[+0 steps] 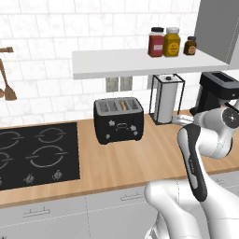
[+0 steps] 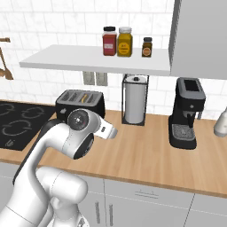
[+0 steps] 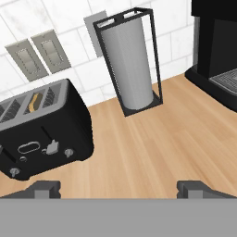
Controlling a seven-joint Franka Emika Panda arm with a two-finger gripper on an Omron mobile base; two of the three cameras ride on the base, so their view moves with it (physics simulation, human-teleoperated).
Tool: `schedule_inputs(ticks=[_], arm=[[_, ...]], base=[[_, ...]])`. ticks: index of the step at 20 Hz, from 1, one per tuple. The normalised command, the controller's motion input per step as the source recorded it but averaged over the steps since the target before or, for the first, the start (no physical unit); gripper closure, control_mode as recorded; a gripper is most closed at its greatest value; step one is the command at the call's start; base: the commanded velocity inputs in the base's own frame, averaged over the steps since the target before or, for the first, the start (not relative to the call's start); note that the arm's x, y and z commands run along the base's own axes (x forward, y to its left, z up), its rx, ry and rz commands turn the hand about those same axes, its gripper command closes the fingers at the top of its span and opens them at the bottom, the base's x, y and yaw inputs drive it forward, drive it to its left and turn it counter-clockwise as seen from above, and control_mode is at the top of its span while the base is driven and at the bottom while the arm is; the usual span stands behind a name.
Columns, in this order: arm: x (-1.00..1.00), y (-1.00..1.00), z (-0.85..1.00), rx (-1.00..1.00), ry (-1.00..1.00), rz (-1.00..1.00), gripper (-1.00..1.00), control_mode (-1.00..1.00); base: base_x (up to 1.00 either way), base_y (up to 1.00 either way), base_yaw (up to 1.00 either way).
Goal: Start the toaster. Once the lever pops up, take the bread to the plate on the dining counter.
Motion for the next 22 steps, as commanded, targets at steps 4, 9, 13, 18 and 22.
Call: schedule_inputs(ticks=[4,9,13,18,22], arm=[[0.00,0.00,0.00,0.00,0.00,0.00,-1.00,-1.00],[0.00,0.00,0.00,0.00,0.00,0.00,-1.00,-1.00],[0.00,0.00,0.00,0.00,0.00,0.00,-1.00,-1.00],[0.00,0.00,0.00,0.00,0.00,0.00,-1.00,-1.00],[0.00,0.00,0.00,0.00,0.00,0.00,-1.00,-1.00]], base=[[0.00,0.00,0.00],[0.00,0.00,0.00],[0.00,0.00,0.00],[0.00,0.00,0.00],[0.00,0.00,0.00]])
